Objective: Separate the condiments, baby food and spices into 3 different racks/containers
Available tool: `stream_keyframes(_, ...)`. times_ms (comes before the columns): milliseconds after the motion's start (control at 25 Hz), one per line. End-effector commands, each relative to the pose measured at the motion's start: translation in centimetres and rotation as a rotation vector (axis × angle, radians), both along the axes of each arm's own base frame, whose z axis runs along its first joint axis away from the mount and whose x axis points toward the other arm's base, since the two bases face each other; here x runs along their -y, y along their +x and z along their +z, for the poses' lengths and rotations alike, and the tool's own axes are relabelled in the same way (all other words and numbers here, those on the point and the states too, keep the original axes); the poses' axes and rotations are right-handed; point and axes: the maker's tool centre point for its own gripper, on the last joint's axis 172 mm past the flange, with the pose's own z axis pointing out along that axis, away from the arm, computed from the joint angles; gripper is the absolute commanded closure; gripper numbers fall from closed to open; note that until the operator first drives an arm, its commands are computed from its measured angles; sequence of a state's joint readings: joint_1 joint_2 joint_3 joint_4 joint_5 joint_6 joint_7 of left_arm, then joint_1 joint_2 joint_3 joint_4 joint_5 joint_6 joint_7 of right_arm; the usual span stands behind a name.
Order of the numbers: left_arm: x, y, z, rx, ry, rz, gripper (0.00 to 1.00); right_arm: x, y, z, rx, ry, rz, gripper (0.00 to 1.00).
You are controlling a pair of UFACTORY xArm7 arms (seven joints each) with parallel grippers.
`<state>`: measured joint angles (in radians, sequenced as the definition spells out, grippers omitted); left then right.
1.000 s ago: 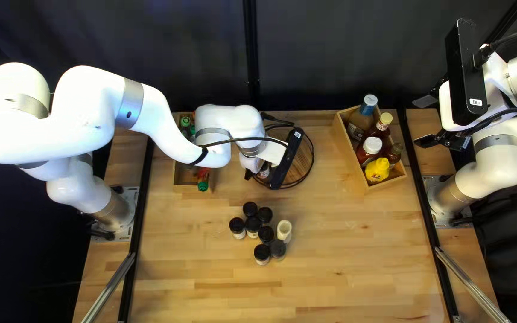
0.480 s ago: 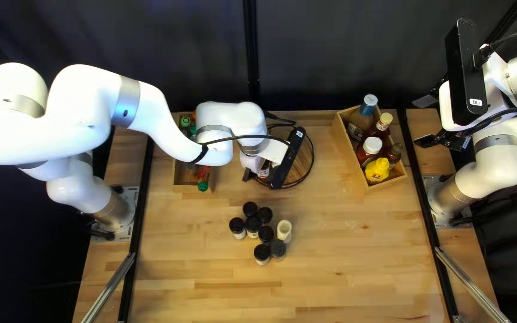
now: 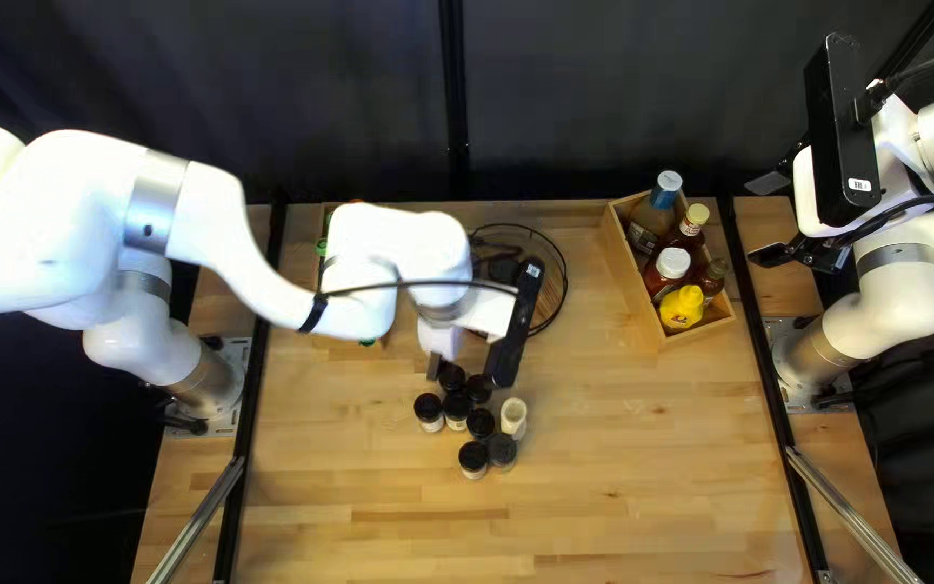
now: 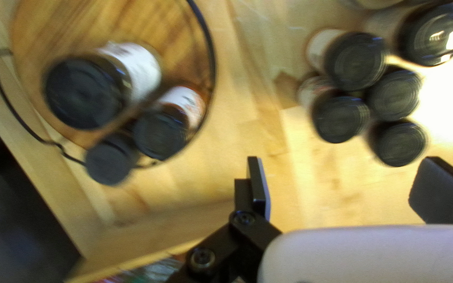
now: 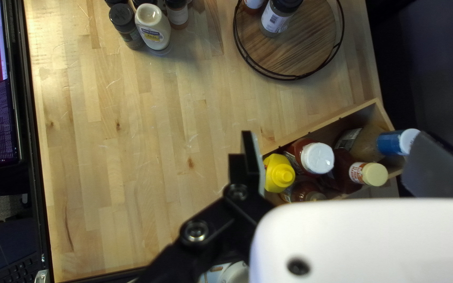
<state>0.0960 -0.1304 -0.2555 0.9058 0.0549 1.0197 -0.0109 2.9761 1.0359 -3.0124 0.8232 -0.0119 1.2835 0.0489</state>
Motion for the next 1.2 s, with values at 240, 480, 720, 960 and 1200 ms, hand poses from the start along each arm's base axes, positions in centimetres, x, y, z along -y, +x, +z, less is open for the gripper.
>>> stream_keyframes(240, 5.6, -4.2, -4.3, -0.003, 0.057, 0.176, 0.00, 0.0, 0.0, 0.0, 0.000, 0.000, 0.000, 0.00)
stream_keyframes(480, 4.5, -4.2, -6.9, 0.004, 0.057, 0.220, 0.00, 0.0, 0.0, 0.0, 0.000, 0.000, 0.000, 0.00)
stream_keyframes(720, 3.7, -3.4, -8.7, 0.004, 0.041, 0.261, 0.00, 0.0, 0.0, 0.0, 0.000, 0.000, 0.000, 0.00)
stream_keyframes(960, 3.2, -2.7, -10.5, 0.003, 0.023, 0.288, 0.00, 0.0, 0.0, 0.0, 0.000, 0.000, 0.000, 0.00)
stream_keyframes(1200, 3.4, -2.2, -10.8, 0.004, 0.030, 0.301, 0.98, 0.0, 0.0, 0.0, 0.000, 0.000, 0.000, 0.00)
